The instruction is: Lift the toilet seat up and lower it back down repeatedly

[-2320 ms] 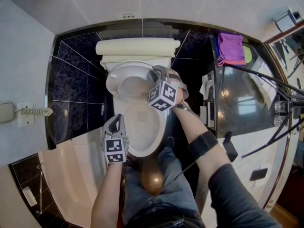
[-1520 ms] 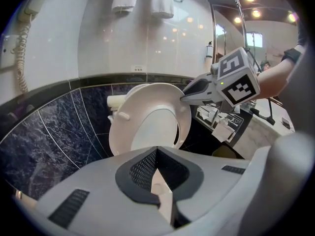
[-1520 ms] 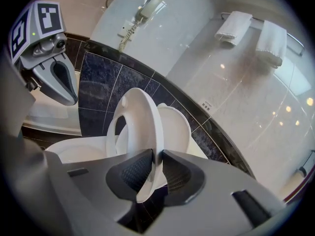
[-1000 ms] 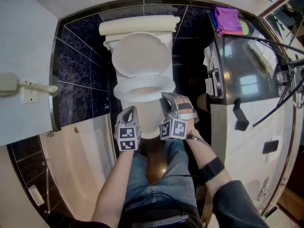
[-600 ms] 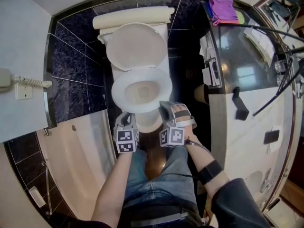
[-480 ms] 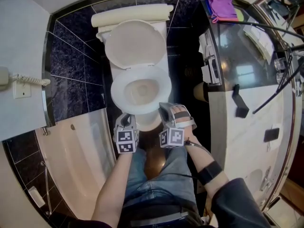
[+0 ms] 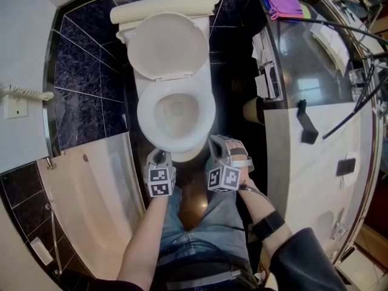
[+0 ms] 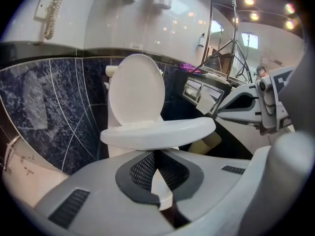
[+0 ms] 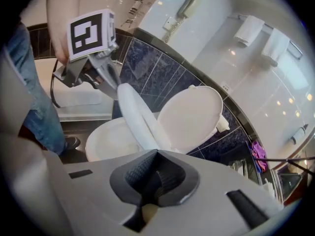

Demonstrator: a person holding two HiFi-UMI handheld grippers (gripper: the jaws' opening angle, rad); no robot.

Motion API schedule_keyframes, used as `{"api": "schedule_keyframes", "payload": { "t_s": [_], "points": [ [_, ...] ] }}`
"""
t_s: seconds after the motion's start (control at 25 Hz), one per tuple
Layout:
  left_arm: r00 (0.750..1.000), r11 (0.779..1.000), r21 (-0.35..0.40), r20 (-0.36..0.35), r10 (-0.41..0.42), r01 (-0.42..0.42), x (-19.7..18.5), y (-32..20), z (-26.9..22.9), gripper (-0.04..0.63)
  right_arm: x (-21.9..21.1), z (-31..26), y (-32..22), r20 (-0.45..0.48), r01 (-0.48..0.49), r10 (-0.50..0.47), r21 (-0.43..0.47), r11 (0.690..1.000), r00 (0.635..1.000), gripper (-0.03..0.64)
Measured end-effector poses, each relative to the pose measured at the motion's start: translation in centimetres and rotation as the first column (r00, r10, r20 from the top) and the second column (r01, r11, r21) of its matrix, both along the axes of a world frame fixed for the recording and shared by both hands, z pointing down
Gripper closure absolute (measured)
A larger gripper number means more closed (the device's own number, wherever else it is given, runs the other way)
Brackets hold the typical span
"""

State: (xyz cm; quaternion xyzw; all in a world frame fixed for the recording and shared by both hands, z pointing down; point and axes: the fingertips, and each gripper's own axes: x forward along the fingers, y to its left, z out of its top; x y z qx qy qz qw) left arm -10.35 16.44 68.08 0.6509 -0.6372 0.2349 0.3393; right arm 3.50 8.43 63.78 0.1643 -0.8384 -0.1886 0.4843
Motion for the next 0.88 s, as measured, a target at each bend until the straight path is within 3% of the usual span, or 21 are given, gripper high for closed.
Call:
{"api": "schedule_keyframes", "payload": {
  "t_s": [0.28, 0.56, 0.88],
  "points": [
    [0.999, 0.999, -0.051, -0.037, 0.015, -0.017, 2.4, 3.4, 5.0, 0.595, 0.9, 3.4, -3.9, 0.062, -0.182, 0.185, -0.043, 0.982, 0.981, 0.598],
    [0.997, 0.991, -0.112, -0.021, 0.075, -0.077, 4.1, 6.8, 12.5, 0.595, 0.4, 9.5, -4.3, 0.07, -0.24, 0.246, -0.082, 0.967, 0.967, 0.597],
    [0.988, 0.967, -0.206, -0.046, 0.145, -0.151, 5.4, 9.5, 19.7, 0.595, 0.9, 15.0, -2.3, 0.046, -0.282, 0.29, -0.132, 0.95, 0.956, 0.597]
  ]
}}
